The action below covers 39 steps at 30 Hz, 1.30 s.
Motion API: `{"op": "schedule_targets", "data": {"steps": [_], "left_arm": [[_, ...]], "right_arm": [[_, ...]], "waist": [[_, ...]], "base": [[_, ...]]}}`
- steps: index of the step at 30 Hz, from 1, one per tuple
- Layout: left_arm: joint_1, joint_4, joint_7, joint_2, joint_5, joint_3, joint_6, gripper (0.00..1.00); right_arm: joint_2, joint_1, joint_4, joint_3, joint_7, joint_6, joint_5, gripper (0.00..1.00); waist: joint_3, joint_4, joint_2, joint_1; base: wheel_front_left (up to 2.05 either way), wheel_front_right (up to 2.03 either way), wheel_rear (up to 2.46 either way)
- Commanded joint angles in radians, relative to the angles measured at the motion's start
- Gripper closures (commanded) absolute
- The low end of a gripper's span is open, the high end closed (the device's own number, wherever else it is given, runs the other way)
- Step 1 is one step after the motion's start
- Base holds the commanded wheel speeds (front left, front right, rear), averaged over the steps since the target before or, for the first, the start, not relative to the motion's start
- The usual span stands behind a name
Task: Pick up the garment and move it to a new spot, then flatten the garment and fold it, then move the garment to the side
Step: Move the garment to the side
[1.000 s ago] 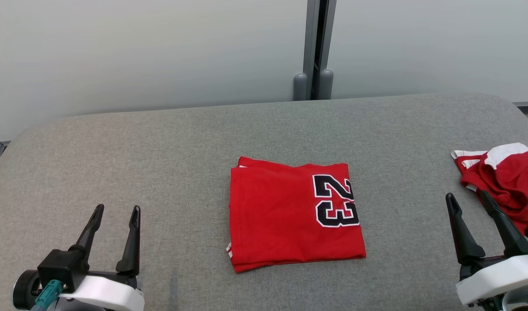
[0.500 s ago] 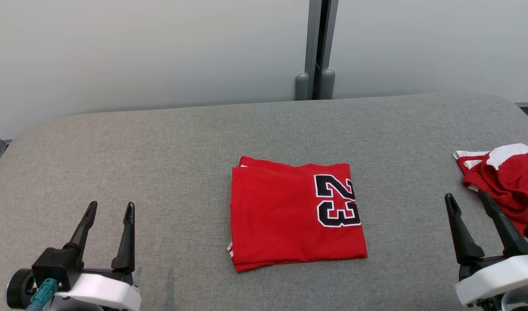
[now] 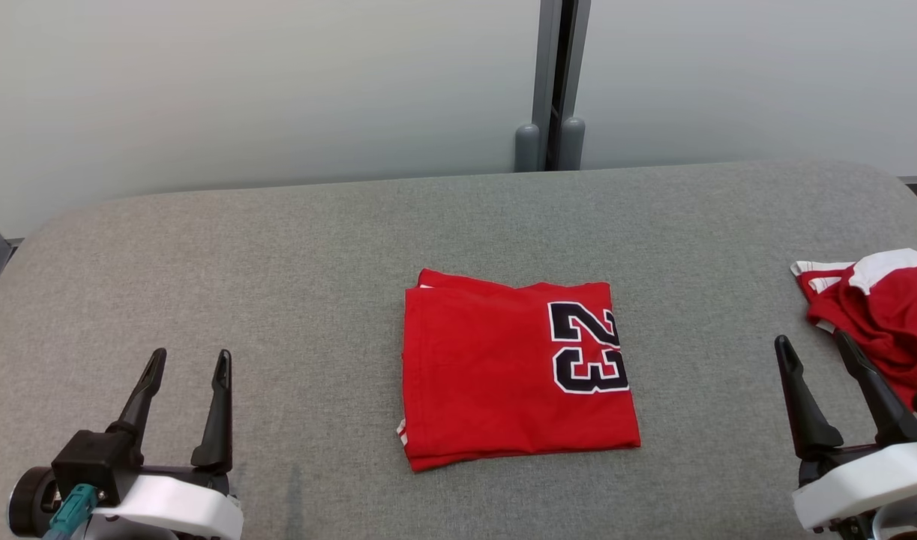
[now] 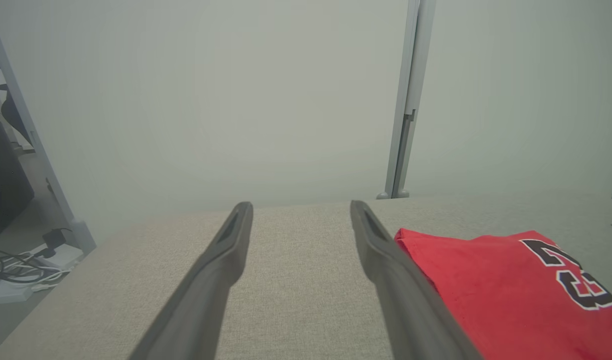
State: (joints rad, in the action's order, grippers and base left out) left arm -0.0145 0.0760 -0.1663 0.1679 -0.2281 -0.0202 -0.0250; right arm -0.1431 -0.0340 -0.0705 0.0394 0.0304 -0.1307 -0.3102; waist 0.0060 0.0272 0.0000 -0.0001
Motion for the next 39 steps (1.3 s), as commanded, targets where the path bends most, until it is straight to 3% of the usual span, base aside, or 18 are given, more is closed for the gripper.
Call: {"op": "schedule_targets", "data": {"steps": [1, 13, 26, 33, 34, 35, 36, 37, 39], "left_arm": [[-0.009, -0.004, -0.001, 0.006, -0.002, 0.0, 0.007, 0.0], [0.029, -0.018, -0.011, 0.013, -0.008, -0.012, 0.007, 0.0], [0.13, -0.005, -0.068, -0.024, -0.017, -0.045, -0.005, 0.0], [0.157, 0.018, -0.087, -0.027, -0.02, -0.039, -0.011, 0.0], [0.158, 0.022, -0.09, -0.027, -0.019, -0.038, -0.011, 0.0], [0.161, 0.024, -0.09, -0.027, -0.019, -0.037, -0.011, 0.0], [0.161, 0.024, -0.09, -0.027, -0.019, -0.037, -0.011, 0.0], [0.164, 0.026, -0.092, -0.026, -0.018, -0.035, -0.011, 0.0], [0.168, 0.029, -0.091, -0.026, -0.016, -0.033, -0.009, 0.0]], "right_arm": [[-0.002, -0.009, -0.001, 0.004, 0.002, 0.0, 0.001, 0.0], [-0.018, 0.038, 0.055, -0.013, 0.029, 0.0, -0.014, 0.0], [-0.057, 0.263, 0.446, -0.152, 0.001, 0.0, -0.08, 0.0], [-0.068, 0.377, 0.631, -0.225, 0.019, 0.0, -0.119, 0.0], [-0.07, 0.39, 0.658, -0.235, 0.032, 0.0, -0.125, 0.13], [-0.068, 0.402, 0.677, -0.244, 0.037, 0.0, -0.137, 0.58], [-0.068, 0.402, 0.677, -0.244, 0.037, 0.0, -0.137, 0.58], [-0.065, 0.41, 0.694, -0.254, 0.043, 0.0, -0.146, 1.0], [-0.066, 0.422, 0.712, -0.273, 0.042, 0.0, -0.159, 1.0]], "waist": [[-0.001, 0.001, 0.0, 0.0001], [0.025, 0.041, 0.0, 0.0001], [0.182, 0.2, 0.0, 0.0001], [0.213, 0.234, 0.0, 0.0001], [0.214, 0.235, 0.0, 0.0001], [0.215, 0.235, 0.0, 0.0001], [0.215, 0.235, 0.0, 0.0001], [0.215, 0.235, 0.0, 0.0001], [0.212, 0.228, 0.0, 0.0001]], "base": [[0.0, 0.0, 0.0], [0.0, 0.0, 0.0], [0.0, 0.0, 0.0], [0.0, 0.0, 0.0], [0.0, 0.0, 0.0], [0.0, 0.0, 0.0], [0.0, 0.0, 0.0], [0.0, 0.0, 0.0], [0.0, 0.0, 0.0]]}}
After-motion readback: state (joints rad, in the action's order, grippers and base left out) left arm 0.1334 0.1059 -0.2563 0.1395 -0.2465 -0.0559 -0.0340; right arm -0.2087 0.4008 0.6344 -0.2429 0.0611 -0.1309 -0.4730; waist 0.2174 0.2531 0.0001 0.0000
